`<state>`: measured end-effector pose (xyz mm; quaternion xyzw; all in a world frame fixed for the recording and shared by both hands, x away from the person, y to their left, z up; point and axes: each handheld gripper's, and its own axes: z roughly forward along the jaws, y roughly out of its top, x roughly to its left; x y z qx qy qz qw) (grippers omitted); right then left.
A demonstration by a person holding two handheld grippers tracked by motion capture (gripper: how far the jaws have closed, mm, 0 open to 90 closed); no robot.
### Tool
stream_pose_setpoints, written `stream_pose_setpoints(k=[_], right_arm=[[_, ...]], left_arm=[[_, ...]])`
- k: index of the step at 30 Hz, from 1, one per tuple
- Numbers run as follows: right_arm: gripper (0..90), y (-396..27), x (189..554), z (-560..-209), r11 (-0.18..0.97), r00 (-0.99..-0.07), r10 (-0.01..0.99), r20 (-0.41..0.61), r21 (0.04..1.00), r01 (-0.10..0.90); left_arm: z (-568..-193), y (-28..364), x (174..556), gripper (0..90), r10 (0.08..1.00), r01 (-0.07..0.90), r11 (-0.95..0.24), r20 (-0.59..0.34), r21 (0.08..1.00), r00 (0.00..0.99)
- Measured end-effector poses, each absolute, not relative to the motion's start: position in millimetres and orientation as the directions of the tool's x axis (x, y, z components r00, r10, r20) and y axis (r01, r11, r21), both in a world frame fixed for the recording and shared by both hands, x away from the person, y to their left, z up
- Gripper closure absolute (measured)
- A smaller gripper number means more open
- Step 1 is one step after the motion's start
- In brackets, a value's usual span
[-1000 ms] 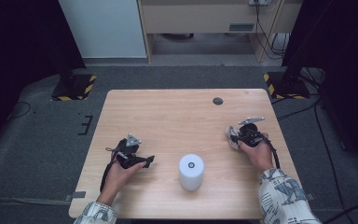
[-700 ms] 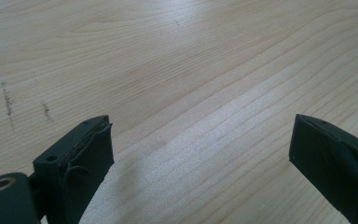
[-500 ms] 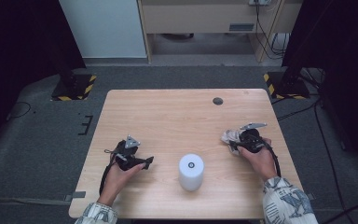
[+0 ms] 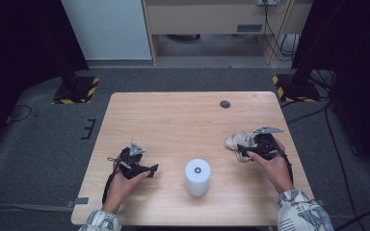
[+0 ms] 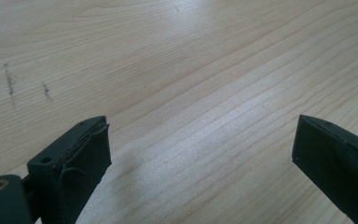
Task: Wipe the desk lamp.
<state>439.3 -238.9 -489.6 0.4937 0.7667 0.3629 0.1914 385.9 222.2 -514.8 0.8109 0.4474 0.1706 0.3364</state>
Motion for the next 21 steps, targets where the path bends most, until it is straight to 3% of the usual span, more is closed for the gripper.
stream_pose_setpoints(k=[12, 21], right_arm=[[5.9, -253, 406, -478, 0.226, -0.45, 0.89, 0.079, 0.78, 0.584], [5.9, -269, 367, -506, 0.214, -0.434, 0.894, 0.112, 0.744, 0.633]], left_arm=[[-513, 223, 368, 3.5, 0.832, 0.603, -0.417, 0.018, 0.68, 0.555], [-517, 230, 356, 3.5, 0.833, 0.633, -0.433, 0.017, 0.642, 0.553]])
